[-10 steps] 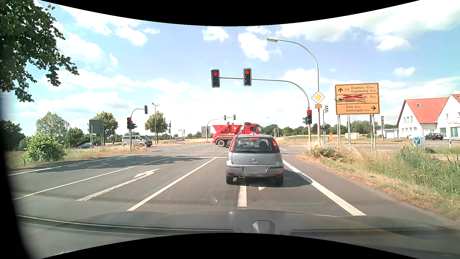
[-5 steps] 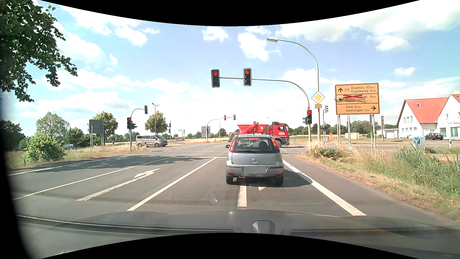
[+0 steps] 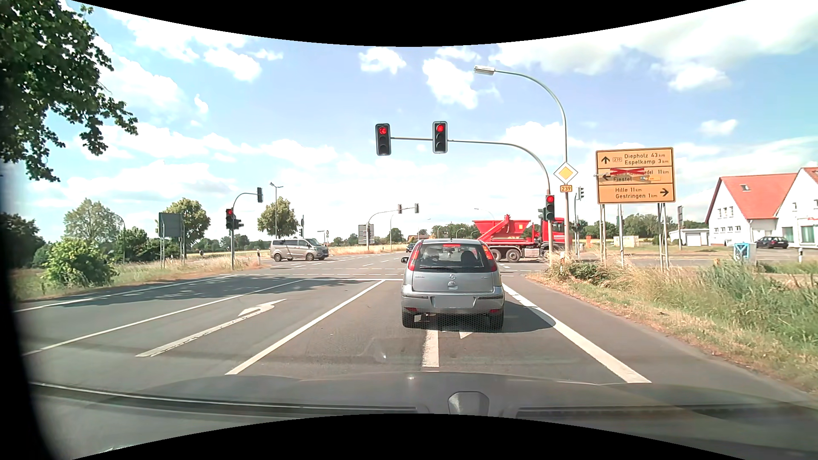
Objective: Follow the waypoints while adhering to traffic rules and regulations
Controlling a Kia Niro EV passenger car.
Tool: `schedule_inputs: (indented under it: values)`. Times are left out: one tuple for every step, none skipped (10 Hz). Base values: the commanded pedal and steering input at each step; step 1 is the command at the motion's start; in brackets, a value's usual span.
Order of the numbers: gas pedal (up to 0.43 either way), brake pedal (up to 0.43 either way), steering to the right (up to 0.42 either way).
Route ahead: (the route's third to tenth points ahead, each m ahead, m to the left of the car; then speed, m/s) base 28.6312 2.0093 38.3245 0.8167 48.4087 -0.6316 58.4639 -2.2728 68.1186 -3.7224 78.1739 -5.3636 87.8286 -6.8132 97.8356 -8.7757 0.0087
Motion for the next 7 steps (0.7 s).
schedule_inputs:
  values:
    - [0.0,0.006,0.008]
    - [0.0,0.006,0.008]
    - [0.0,0.006,0.008]
    - [0.0,0.006,0.008]
    - [0.0,0.006,0.008]
    - [0.0,0.006,0.007]
    - [0.0,0.006,0.007]
